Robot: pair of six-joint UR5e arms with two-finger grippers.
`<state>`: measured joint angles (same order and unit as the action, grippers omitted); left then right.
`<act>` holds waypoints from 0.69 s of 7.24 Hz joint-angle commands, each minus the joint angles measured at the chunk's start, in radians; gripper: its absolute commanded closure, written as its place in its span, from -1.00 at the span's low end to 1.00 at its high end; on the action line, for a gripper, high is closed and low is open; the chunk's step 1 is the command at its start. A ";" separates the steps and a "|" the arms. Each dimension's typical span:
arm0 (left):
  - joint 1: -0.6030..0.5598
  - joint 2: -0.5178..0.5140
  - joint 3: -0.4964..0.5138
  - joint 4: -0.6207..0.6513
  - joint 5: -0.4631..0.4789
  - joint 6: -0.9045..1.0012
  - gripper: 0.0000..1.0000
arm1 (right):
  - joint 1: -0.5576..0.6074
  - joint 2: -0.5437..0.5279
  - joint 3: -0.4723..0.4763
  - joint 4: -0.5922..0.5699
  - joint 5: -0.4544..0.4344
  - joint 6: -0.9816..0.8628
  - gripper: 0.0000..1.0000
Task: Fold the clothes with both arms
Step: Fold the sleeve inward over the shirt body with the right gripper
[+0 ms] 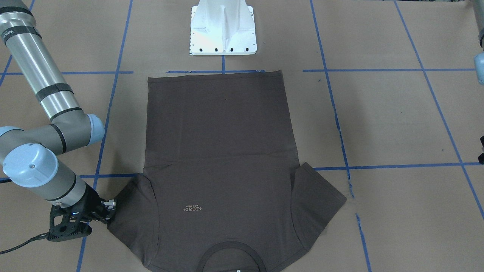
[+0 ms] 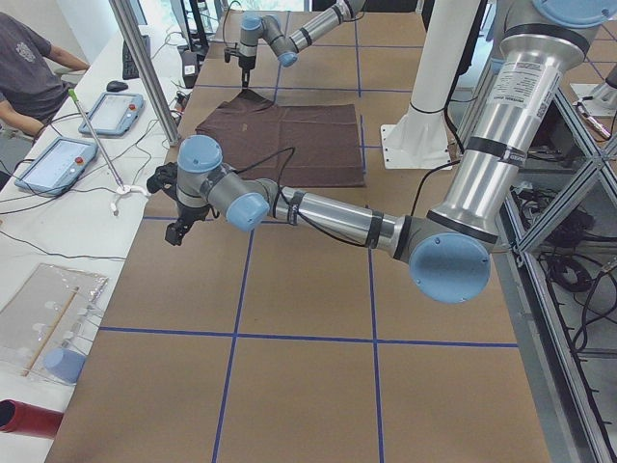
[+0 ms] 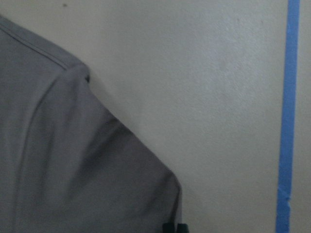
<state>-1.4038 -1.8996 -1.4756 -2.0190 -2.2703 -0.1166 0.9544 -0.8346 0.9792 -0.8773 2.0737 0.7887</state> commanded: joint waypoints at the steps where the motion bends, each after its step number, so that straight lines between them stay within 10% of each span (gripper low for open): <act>1: -0.001 -0.007 0.000 0.006 -0.002 0.000 -1.00 | -0.026 0.061 0.050 -0.005 -0.006 0.004 1.00; 5: -0.003 -0.009 0.000 0.006 -0.002 -0.002 -1.00 | -0.189 0.181 0.041 -0.066 -0.227 0.076 1.00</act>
<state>-1.4063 -1.9077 -1.4745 -2.0126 -2.2718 -0.1166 0.8038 -0.6701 1.0220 -0.9378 1.9013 0.8457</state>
